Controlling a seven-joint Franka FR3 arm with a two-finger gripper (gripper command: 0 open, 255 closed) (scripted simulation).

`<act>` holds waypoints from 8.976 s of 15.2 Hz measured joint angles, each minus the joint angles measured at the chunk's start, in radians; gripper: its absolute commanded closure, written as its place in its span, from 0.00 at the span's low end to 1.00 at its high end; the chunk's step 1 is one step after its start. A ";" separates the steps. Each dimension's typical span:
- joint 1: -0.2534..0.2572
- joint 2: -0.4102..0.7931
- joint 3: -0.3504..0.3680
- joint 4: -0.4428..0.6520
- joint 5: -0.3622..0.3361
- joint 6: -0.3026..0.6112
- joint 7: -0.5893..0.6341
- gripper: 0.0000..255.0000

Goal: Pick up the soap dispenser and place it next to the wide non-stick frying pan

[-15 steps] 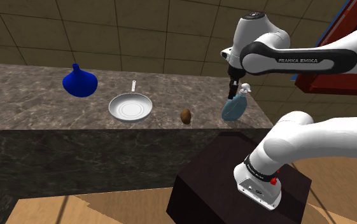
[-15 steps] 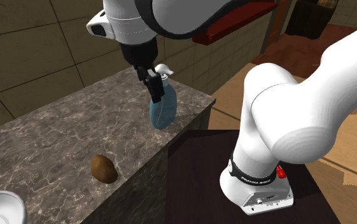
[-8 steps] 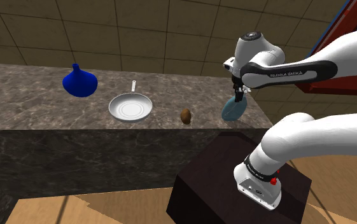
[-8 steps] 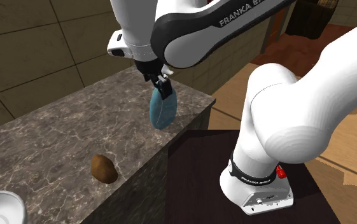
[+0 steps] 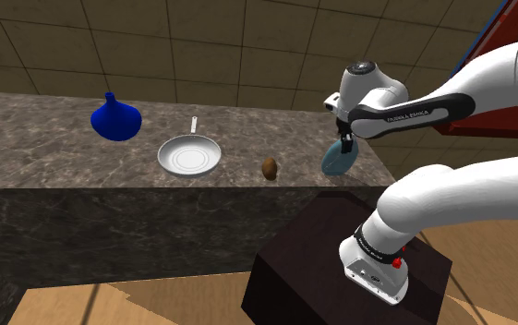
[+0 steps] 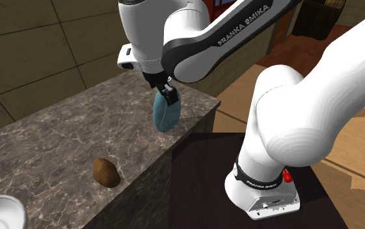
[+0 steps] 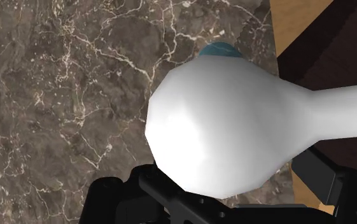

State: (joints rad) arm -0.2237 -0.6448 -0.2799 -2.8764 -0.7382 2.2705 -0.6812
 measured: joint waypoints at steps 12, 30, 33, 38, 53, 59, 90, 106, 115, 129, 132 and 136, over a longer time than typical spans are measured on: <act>-0.006 0.024 -0.007 -0.003 -0.016 0.030 0.010 1.00; 0.025 -0.092 0.022 0.074 0.074 -0.152 -0.078 1.00; 0.030 -0.109 0.027 0.104 0.091 -0.194 -0.101 1.00; 0.041 -0.134 0.042 0.155 0.120 -0.266 -0.132 1.00; 0.061 -0.161 0.084 0.330 0.185 -0.456 -0.208 1.00; 0.066 -0.153 0.097 0.412 0.204 -0.525 -0.237 1.00; 0.096 0.143 0.188 0.939 0.291 -0.766 -0.277 1.00; 0.156 0.775 0.277 1.624 0.326 -0.874 -0.168 1.00; 0.174 0.953 0.287 1.804 0.323 -0.886 -0.143 1.00; 0.159 0.865 0.288 1.486 0.330 -0.670 -0.063 1.00; 0.158 0.854 0.289 1.432 0.329 -0.630 -0.047 1.00; 0.155 0.849 0.288 1.373 0.327 -0.578 -0.028 1.00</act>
State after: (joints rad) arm -0.0686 0.2046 0.0080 -1.5039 -0.4108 1.6925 -0.7095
